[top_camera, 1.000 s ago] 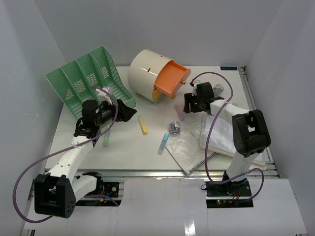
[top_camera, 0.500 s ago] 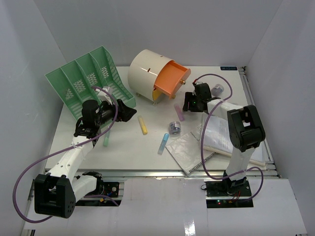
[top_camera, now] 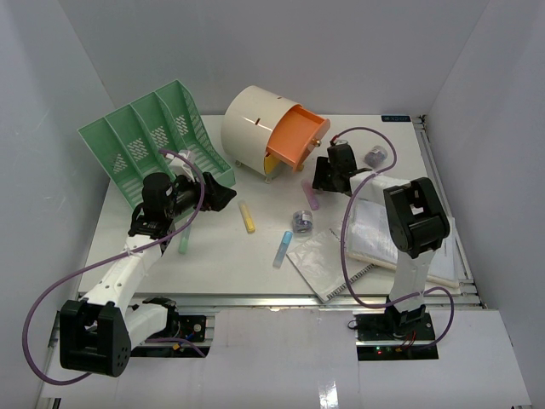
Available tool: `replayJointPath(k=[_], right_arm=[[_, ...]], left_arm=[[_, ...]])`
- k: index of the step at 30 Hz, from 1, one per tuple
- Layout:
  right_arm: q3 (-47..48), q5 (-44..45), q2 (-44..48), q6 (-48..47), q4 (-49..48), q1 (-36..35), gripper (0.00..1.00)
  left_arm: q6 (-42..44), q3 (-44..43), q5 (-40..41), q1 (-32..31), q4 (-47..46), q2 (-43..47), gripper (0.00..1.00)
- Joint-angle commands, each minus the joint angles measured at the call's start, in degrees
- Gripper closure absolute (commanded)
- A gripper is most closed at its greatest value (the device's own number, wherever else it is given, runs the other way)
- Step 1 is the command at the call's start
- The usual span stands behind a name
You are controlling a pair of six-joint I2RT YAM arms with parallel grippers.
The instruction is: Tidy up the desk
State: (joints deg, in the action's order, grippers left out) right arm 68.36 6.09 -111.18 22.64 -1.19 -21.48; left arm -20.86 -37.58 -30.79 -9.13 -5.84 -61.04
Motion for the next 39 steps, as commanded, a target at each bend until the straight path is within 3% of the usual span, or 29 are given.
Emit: replayJointPath(k=[1, 10, 17, 23, 29, 34, 39], right_arm=[[-1.9, 5.9, 0.0, -0.7, -2.9, -0.5, 0.43], [-7.2, 8.1, 2.5, -4.9, -5.5, -0.4, 0.54], [-9.5, 5.4, 5.1, -9.3, -8.1, 0.7, 0.69], [-11.0, -2.8, 9.0, -14.6, -9.9, 3.1, 0.77], [-12.2, -19.1, 21.5, -25.1, -9.9, 8.2, 0.91], [-13.2, -32.1, 32.0, -36.5, -8.9, 9.7, 0.92], [-4.6, -38.6, 34.4, -37.0, -6.1, 9.6, 0.92]], left_arm=[[0.7, -2.3, 0.0, -0.2, 0.6, 0.1, 0.02], [0.7, -2.3, 0.1, -0.2, 0.6, 0.4, 0.02], [0.7, -2.2, 0.1, -0.2, 0.6, 0.8, 0.02], [0.6, -2.2, 0.0, -0.2, 0.6, 1.1, 0.02], [0.5, -2.2, -0.2, -0.3, 0.6, 1.6, 0.02], [0.1, -2.2, -1.0, -0.3, 0.2, 1.9, 0.02], [0.0, -2.1, -1.0, -0.4, 0.0, 2.0, 0.02]])
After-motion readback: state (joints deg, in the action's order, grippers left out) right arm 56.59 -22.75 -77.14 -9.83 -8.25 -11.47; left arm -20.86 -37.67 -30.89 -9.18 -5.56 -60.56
